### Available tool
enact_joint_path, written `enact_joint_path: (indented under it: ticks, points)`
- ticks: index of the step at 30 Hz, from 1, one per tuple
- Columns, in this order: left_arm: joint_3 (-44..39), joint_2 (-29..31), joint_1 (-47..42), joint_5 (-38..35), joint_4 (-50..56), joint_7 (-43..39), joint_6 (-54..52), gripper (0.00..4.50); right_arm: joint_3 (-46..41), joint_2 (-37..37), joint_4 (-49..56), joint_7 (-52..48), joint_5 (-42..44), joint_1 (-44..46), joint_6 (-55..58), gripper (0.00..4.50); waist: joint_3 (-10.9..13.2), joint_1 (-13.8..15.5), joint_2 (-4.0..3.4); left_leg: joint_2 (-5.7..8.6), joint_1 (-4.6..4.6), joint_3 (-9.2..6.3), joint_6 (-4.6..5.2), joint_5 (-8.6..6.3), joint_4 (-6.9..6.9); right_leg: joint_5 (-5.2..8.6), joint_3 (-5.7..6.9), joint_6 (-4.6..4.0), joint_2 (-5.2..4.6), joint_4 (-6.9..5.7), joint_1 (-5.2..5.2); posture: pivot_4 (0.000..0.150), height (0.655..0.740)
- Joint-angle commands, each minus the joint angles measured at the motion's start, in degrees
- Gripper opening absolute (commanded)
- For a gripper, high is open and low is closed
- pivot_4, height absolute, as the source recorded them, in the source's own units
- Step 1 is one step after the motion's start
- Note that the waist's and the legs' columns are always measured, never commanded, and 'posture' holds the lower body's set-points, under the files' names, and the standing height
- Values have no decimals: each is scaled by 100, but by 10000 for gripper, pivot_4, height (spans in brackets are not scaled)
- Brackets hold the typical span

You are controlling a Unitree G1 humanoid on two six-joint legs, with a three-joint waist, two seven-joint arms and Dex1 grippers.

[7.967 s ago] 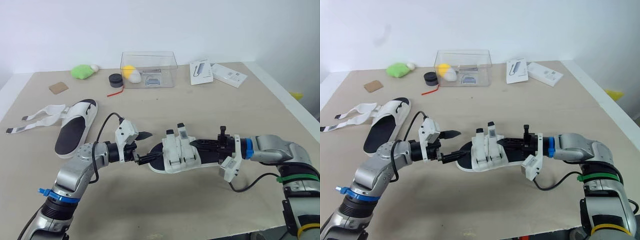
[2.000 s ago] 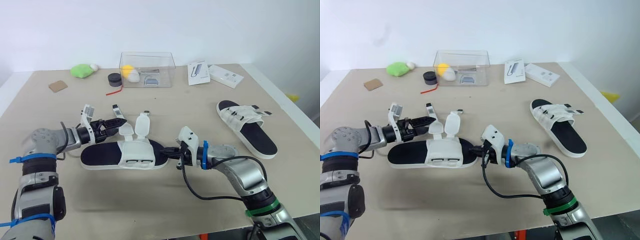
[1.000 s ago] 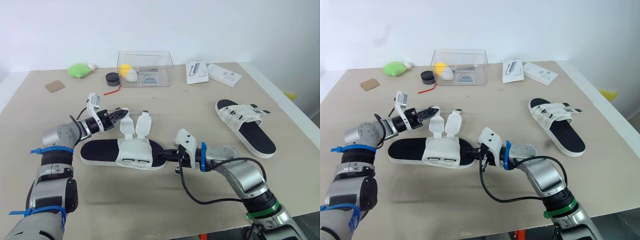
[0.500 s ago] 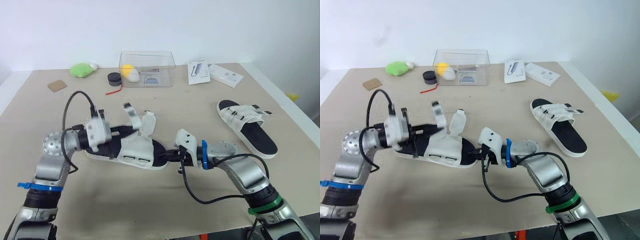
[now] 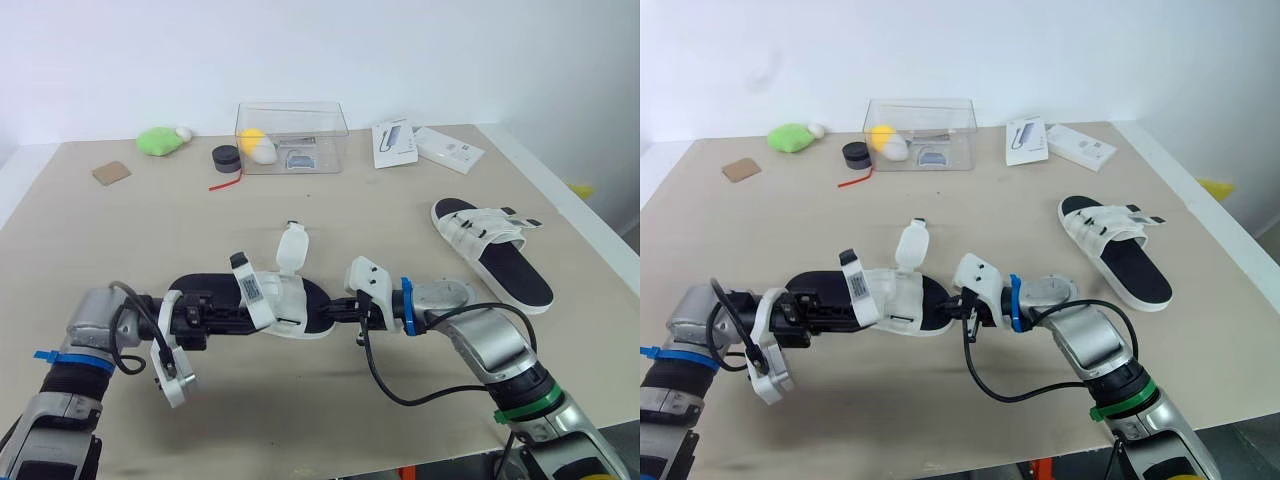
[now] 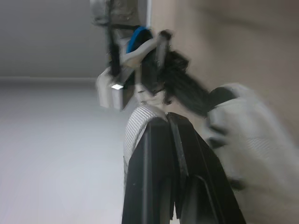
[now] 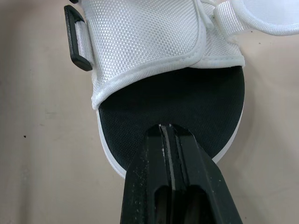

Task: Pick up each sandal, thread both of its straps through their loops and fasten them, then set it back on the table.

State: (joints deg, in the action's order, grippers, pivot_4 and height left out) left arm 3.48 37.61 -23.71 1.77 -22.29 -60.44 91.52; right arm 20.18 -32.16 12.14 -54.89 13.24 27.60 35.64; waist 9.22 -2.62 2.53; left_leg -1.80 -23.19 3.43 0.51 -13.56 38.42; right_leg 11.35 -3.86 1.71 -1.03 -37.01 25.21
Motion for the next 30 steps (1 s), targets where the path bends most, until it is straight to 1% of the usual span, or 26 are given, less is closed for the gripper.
enact_joint_path:
  ticks: [1, 3, 5, 6, 10, 13, 15, 16, 17, 18, 21, 23, 26, 30]
  points:
    - [-384, 62, 29, 919, 480, 1008, 98, 659, 46, -19, -5, -53, -44, 48, 3, 0, 0, 4, 0, 0, -1, 8, 0, 0, 0, 2, 3, 4, -2, 0, 0, 1500, 7400]
    - [-564, 86, -16, 1597, 459, 1745, 98, 659, 48, -10, -9, -59, -45, 62, 8, 0, 0, 4, 0, 0, 0, 15, 0, 0, 1, 4, 7, 12, -4, 0, -1, 1500, 7400]
    - [-680, 196, -68, 2545, 508, 2723, 98, 659, 53, -5, -13, -70, -45, 77, 6, 0, 0, 8, 0, -1, 2, 16, 0, 1, 1, 3, 8, 13, -4, -1, -1, 1500, 7400]
    - [-727, 261, -95, 3048, 581, 3290, 98, 659, 54, 0, -15, -72, -42, 82, 8, 0, 0, 8, 0, -1, 2, 16, 0, 1, 1, 3, 9, 13, -4, 0, -1, 1500, 7400]
    - [-965, 499, -139, 5426, 1108, 6082, 98, 659, 72, 18, -25, -81, -47, 94, 2, 0, 0, 8, -1, 0, 1, 21, 0, 0, -1, 0, 10, 11, -12, 0, -1, 1500, 7400]
    - [-1035, 576, -234, 6960, 1257, 7731, 98, 659, 86, 35, -36, -83, -53, 109, -2, 0, 0, 8, -1, 1, 2, 21, 0, 0, -1, -6, 10, 8, -19, 0, -1, 1500, 7400]
    - [19, 1275, -224, 8513, 1621, 10070, -1227, 659, 90, 44, -38, -84, -56, 116, -1, 0, 4, 2, 7, -1, 2, 27, 0, 0, -1, -8, 11, 9, -21, -2, 0, 1500, 7400]
    - [499, 1560, -241, 9083, 1705, 11029, -1862, 659, 95, 47, -42, -88, -60, 123, -6, 0, 5, -2, 9, -4, 2, 22, -1, 0, -1, -7, 9, 13, -29, -2, 1, 1500, 7400]
    - [983, 1823, -282, 9575, 1749, 11865, -2485, 659, 98, 50, -42, -92, -60, 127, -5, 0, 6, -4, 7, -7, 5, 22, -1, 0, -3, -7, 7, 17, -31, -2, 2, 1500, 7400]
    - [1352, 1987, -357, 9899, 1700, 12441, -2935, 659, 101, 56, -55, -95, -63, 137, -9, 0, 6, -2, 7, -5, 8, 16, -2, -1, -5, -4, 6, 22, -31, -3, 2, 1500, 7400]
    - [2123, 2283, -612, 10397, 1449, 13837, -4038, 659, 110, 67, -76, -115, -77, 154, -27, 0, 6, 2, 9, -6, 9, 26, -1, 0, -8, -1, 18, 26, -26, -5, 1, 1500, 7400]
    - [2493, 2429, -733, 10590, 1431, 14429, -4566, 659, 110, 79, -82, -124, -84, 161, -30, 0, 8, -1, 12, -7, 8, 32, -2, 0, -8, -2, 17, 25, -27, -5, 3, 1500, 7400]
    - [2841, 2514, -911, 10468, 1297, 14679, -4837, 659, 110, 91, -90, -141, -92, 167, -37, 0, 9, 6, 13, -7, 3, 41, -2, 0, -11, 0, 22, 16, -25, -5, 7, 1500, 7400]
    - [3105, 2561, -1101, 10113, 1102, 14555, -4805, 659, 109, 100, -83, -154, -97, 166, -41, 0, 9, 8, 13, -5, 0, 45, -4, -1, -21, -4, 31, -14, -28, -5, 8, 1500, 7400]
